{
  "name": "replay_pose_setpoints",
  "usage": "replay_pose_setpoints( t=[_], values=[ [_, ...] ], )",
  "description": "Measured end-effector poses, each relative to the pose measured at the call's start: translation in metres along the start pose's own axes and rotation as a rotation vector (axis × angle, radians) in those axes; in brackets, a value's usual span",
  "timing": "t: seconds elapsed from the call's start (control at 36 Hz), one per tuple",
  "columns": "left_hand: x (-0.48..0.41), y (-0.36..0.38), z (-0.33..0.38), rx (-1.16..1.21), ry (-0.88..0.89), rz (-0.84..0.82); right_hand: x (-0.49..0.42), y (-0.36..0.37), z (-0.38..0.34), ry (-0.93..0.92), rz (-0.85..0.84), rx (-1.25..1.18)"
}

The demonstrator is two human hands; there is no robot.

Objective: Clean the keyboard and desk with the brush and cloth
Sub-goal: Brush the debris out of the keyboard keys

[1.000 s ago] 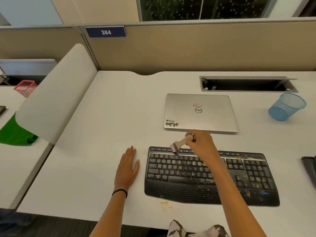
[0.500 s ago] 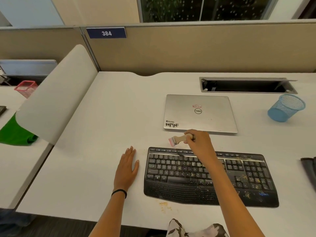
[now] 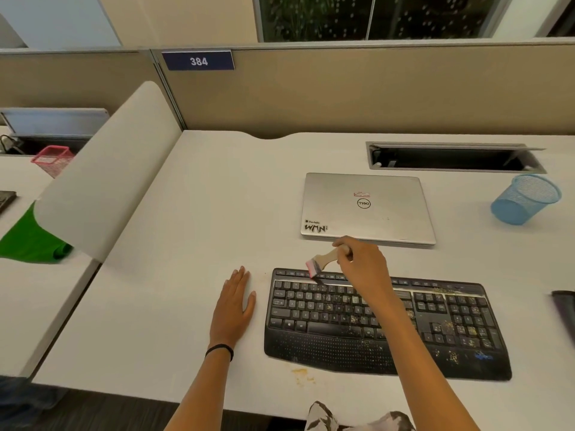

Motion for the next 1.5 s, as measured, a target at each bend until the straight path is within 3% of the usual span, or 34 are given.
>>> replay_pose_setpoints(
  t=[0.19, 0.56, 0.67, 0.86, 1.17, 1.28, 1.36, 1.5],
  values=[
    [0.000, 0.000, 0.000, -0.001, -0.004, -0.004, -0.001, -0.021, 0.016, 0.050, -0.021, 0.080],
    [-0.001, 0.002, -0.001, -0.004, -0.013, -0.020, 0.003, -0.017, 0.028, 0.093, 0.128, -0.171],
    [-0.001, 0.003, -0.002, -0.012, -0.012, -0.022, 0.003, -0.032, 0.027, 0.065, 0.159, -0.145],
    [0.000, 0.001, 0.000, -0.005, -0.016, -0.021, 0.003, -0.028, 0.038, 0.097, 0.026, -0.013],
    [0.000, 0.002, 0.000, -0.009, -0.013, -0.023, 0.004, -0.049, 0.045, 0.067, 0.168, 0.034],
    [-0.001, 0.002, -0.001, -0.009, -0.010, -0.020, 0.003, -0.056, 0.055, 0.066, 0.132, 0.011],
    [-0.001, 0.002, -0.002, -0.009, -0.008, -0.014, 0.006, -0.054, 0.071, 0.139, 0.099, 0.072],
    [-0.001, 0.001, -0.001, -0.011, -0.004, -0.010, 0.014, -0.073, 0.082, 0.209, 0.233, 0.084]
  ],
)
Point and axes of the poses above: each hand's wrist, its own x-axis away from the middle knuckle, its own y-axis out of the palm, z = x × y, the point moved 10 cm from there along -x, towards the middle knuckle, and after that the axes turned 8 degrees about -y, right-handed, at the moved point
